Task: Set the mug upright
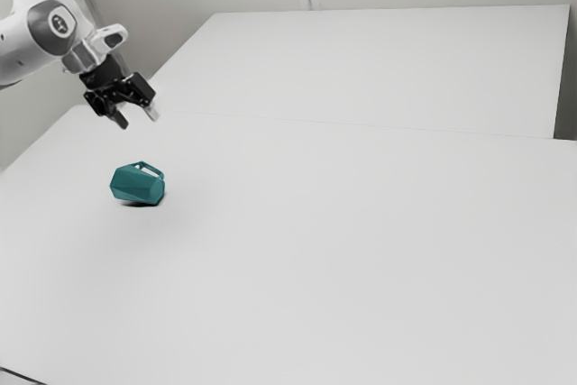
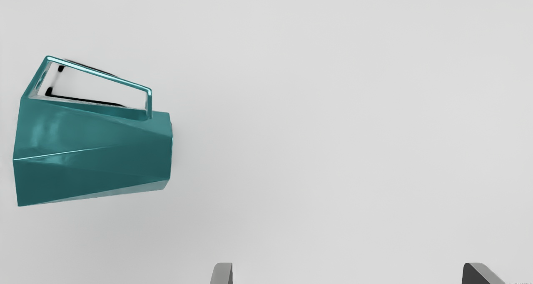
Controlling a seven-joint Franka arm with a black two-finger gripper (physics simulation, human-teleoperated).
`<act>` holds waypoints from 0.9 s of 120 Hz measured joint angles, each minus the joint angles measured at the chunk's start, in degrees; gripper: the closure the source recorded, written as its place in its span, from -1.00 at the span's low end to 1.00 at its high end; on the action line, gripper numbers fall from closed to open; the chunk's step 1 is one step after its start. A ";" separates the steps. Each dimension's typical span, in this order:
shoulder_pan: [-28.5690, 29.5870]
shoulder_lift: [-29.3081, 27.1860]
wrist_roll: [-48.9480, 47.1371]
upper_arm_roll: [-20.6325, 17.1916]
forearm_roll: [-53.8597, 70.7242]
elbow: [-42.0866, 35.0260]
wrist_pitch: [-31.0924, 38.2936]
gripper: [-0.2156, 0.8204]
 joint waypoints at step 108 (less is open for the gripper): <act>14.98 27.68 34.44 1.37 -5.97 23.04 -9.81 -0.58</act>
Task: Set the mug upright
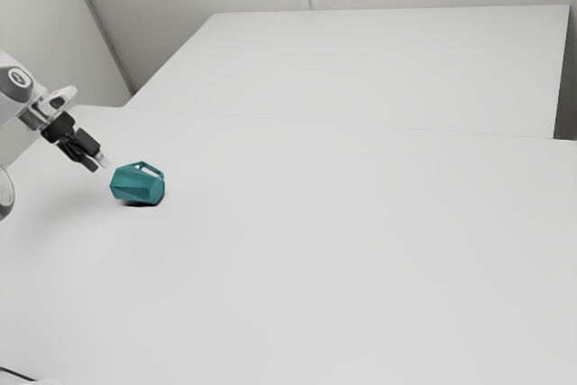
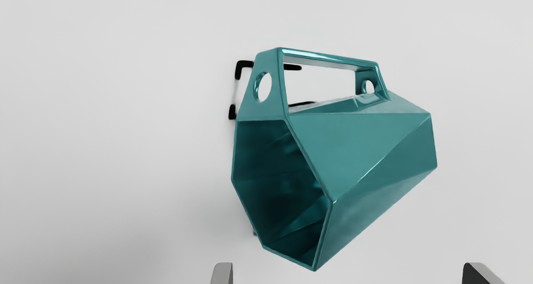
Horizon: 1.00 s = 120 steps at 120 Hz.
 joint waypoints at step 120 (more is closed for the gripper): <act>5.38 6.63 9.34 -0.56 -22.69 -3.15 -1.91 -0.58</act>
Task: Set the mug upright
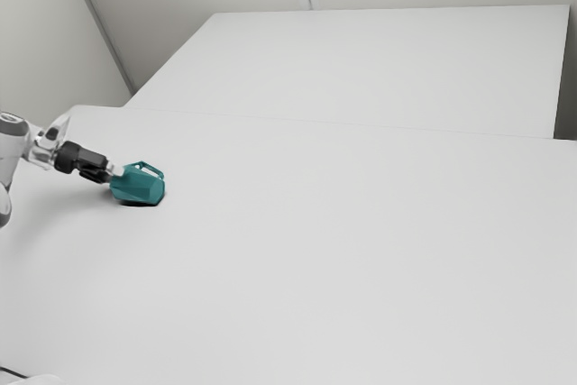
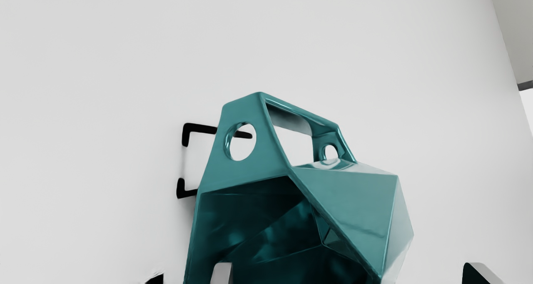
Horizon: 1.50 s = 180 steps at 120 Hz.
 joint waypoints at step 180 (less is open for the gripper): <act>-5.52 -11.28 2.54 -1.90 4.33 -7.46 1.45 0.92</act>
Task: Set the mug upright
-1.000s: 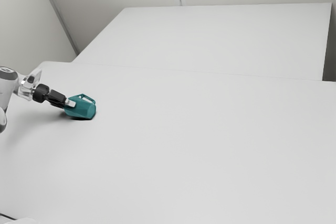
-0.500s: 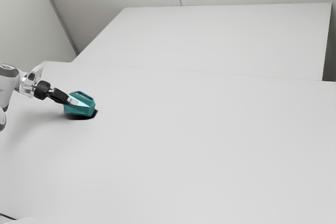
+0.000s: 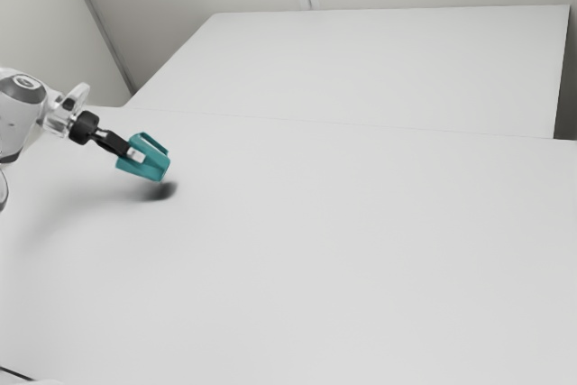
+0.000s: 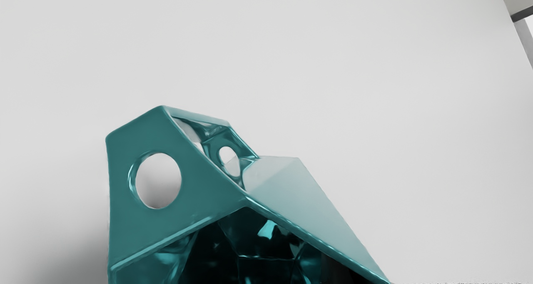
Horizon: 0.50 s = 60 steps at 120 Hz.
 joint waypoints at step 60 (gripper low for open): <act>-19.71 -25.93 -5.70 -0.19 21.39 -33.42 29.59 0.93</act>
